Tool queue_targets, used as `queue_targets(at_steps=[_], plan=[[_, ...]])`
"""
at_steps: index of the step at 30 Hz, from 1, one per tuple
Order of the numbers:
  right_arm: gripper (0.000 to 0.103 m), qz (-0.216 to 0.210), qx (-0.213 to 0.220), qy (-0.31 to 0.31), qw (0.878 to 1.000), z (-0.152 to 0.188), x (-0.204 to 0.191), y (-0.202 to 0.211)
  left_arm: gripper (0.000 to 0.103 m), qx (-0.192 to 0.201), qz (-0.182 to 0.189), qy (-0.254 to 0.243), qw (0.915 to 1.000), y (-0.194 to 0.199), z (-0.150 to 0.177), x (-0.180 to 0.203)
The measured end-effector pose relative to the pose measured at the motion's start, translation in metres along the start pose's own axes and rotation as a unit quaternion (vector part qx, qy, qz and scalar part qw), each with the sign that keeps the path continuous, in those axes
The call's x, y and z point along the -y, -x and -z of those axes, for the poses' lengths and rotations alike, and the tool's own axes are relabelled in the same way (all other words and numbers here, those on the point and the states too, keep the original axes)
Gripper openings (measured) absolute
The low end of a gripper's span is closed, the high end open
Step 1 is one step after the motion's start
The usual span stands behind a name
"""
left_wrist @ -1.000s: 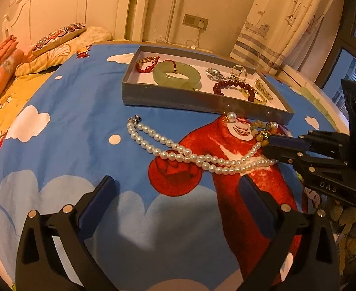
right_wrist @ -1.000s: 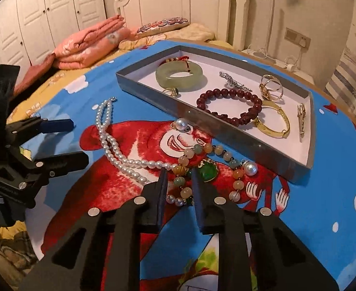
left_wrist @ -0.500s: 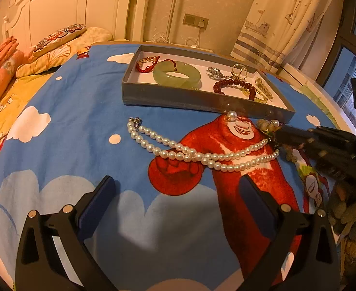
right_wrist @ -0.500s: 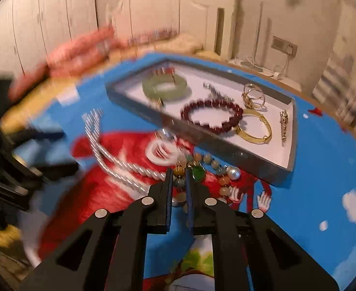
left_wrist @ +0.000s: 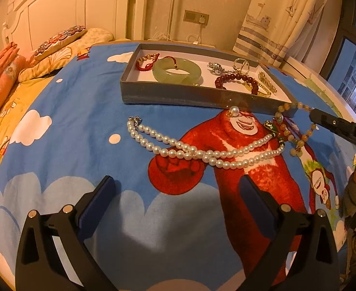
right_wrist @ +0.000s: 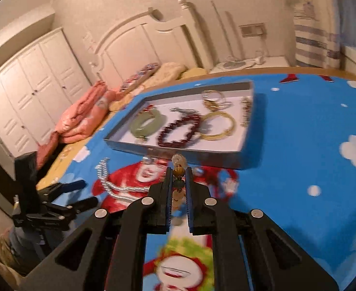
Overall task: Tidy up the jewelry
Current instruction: 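Grasp the long pearl necklace with the left gripper while the right holds the beaded bracelet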
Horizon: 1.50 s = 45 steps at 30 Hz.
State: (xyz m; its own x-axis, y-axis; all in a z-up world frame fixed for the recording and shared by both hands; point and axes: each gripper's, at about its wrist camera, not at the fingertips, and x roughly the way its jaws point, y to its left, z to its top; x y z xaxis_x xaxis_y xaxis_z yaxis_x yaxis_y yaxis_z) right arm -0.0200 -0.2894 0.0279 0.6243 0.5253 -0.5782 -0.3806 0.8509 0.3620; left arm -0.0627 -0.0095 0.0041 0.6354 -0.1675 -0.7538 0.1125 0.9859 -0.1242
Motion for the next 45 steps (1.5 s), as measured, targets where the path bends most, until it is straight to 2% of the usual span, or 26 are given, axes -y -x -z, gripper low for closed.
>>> queue_targets(at_steps=[6, 13, 18, 27, 30, 34, 38, 41, 42, 45], plan=[[0.01, 0.036, -0.032, -0.001, 0.999, 0.01, 0.009, 0.002, 0.101, -0.001, -0.001, -0.002, 1.0, 0.0, 0.0, 0.001], [0.01, 0.039, -0.06, -0.016, 0.997, 0.03, 0.015, 0.015, 0.101, 0.0, -0.001, -0.001, 1.0, 0.0, 0.001, 0.001], [0.01, 0.059, -0.082, -0.028, 0.994, 0.045, 0.018, 0.023, 0.101, -0.003, -0.002, -0.005, 1.0, -0.001, 0.0, 0.002], [0.012, 0.065, -0.089, -0.055, 0.992, 0.044, 0.03, 0.021, 0.101, -0.026, 0.006, -0.075, 0.9969, 0.0, 0.007, 0.01], [0.019, 0.056, -0.087, -0.062, 0.993, 0.042, 0.029, 0.02, 0.101, -0.025, 0.013, -0.082, 0.9963, 0.003, 0.009, 0.006], [0.02, 0.079, -0.085, -0.039, 0.993, 0.039, 0.02, 0.014, 0.1, -0.013, 0.005, -0.122, 0.9925, 0.004, 0.0, 0.007], [0.02, 0.078, -0.083, -0.041, 0.993, 0.038, 0.021, 0.013, 0.101, -0.007, 0.042, -0.211, 0.9766, -0.002, -0.021, 0.014], [0.02, 0.08, -0.08, -0.04, 0.993, 0.039, 0.02, 0.013, 0.101, -0.02, 0.059, -0.288, 0.9556, -0.016, -0.032, 0.022], [0.02, 0.081, -0.08, -0.039, 0.993, 0.039, 0.019, 0.013, 0.101, -0.023, 0.062, -0.317, 0.9461, -0.02, -0.036, 0.025], [0.02, 0.079, -0.078, -0.041, 0.993, 0.039, 0.02, 0.013, 0.101, -0.037, 0.07, -0.375, 0.9234, -0.033, -0.04, 0.034]])
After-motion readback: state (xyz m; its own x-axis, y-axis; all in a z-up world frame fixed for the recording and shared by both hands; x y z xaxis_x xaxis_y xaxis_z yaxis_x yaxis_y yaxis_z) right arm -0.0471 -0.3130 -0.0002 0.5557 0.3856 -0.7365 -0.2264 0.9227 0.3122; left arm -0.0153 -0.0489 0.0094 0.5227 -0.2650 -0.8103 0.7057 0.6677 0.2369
